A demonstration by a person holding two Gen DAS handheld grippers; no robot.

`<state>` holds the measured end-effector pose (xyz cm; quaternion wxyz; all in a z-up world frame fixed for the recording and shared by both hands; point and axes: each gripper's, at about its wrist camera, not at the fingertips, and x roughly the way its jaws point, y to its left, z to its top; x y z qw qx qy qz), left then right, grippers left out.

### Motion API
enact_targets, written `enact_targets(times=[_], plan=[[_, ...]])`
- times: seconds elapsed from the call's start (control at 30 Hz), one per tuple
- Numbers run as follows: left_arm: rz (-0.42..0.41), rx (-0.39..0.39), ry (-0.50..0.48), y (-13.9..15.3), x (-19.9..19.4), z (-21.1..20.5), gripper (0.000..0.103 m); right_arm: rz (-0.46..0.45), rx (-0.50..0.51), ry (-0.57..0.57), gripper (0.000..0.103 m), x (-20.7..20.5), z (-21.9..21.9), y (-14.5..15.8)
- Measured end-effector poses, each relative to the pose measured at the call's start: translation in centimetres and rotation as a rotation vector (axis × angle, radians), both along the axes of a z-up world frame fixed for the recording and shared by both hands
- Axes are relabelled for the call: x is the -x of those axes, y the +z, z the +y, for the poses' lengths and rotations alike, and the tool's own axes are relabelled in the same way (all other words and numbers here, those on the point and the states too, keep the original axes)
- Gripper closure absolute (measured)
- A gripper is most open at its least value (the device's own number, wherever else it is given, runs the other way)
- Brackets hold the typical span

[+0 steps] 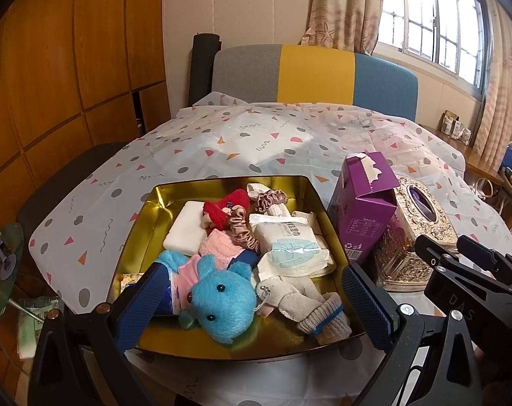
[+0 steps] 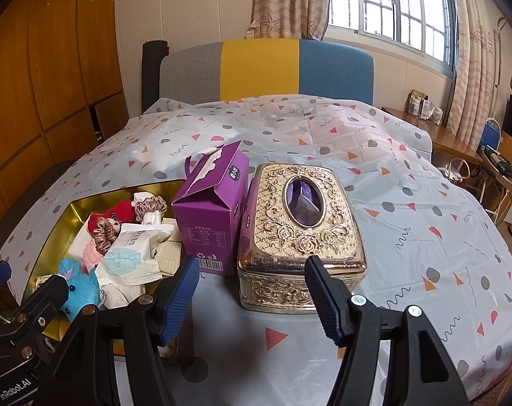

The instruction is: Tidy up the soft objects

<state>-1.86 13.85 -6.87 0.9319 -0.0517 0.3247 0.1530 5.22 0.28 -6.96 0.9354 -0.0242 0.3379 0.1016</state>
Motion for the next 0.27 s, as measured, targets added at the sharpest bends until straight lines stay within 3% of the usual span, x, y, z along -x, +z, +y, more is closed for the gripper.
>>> enact_targets(times=[0.27], plan=[[-0.005, 0.007, 0.011, -0.31, -0.09, 0.55, 0.005, 0.000, -0.009, -0.006, 0.037, -0.01, -0.32, -0.23]])
